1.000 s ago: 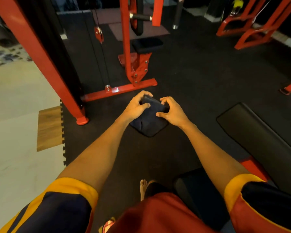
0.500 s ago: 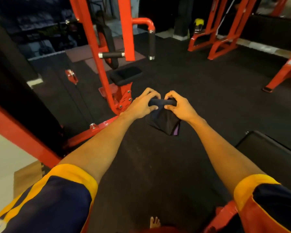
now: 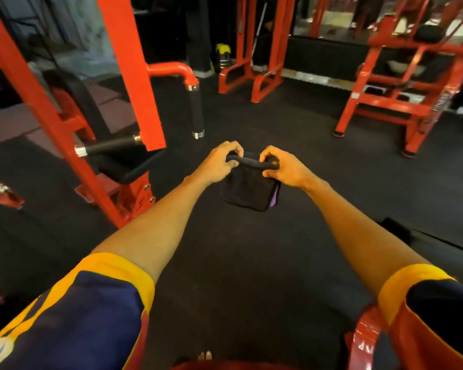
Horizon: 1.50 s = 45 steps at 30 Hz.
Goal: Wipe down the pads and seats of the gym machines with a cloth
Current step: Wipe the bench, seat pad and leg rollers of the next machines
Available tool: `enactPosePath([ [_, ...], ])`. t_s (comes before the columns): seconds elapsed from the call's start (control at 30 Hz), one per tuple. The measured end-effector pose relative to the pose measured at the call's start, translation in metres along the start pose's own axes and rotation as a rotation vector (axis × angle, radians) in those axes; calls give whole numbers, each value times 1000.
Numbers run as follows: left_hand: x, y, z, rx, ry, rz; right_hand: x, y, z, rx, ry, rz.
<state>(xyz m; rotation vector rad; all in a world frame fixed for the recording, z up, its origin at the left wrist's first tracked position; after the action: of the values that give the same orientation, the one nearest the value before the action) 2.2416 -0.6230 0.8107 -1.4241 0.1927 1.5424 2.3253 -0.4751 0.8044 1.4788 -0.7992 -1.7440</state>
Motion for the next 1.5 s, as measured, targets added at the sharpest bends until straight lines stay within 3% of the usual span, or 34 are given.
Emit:
enactPosePath([
  [0.27, 36, 17, 110, 125, 150, -42, -61, -58, 50, 227, -221, 25],
  [0.47, 77, 2, 200, 130, 127, -183, -118, -131, 53, 421, -248, 59],
  [0.67, 141, -51, 313, 187, 222, -233, -215, -197, 76, 457, -381, 63],
  [0.97, 190, -140, 505, 304, 219, -224, -415, -249, 129, 433, -473, -180],
  [1.3, 256, -269, 709, 627, 233, -125, -628, -295, 154, 460, -715, -322],
  [1.5, 284, -370, 832, 728, 280, -149, -748, -314, 146, 527, -910, -371],
])
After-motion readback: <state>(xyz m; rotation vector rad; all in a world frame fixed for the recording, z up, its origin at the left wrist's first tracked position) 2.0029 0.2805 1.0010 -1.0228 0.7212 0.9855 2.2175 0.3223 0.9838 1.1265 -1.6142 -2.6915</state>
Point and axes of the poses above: each hand's wrist, its own z-axis towards the middle knuckle, its own x-axis out of the palm, y = z × x, the point moved 10 cm from there along z, towards the middle knuckle, and after that the axes turned 15 degrees about z, right-handed, at the moved point
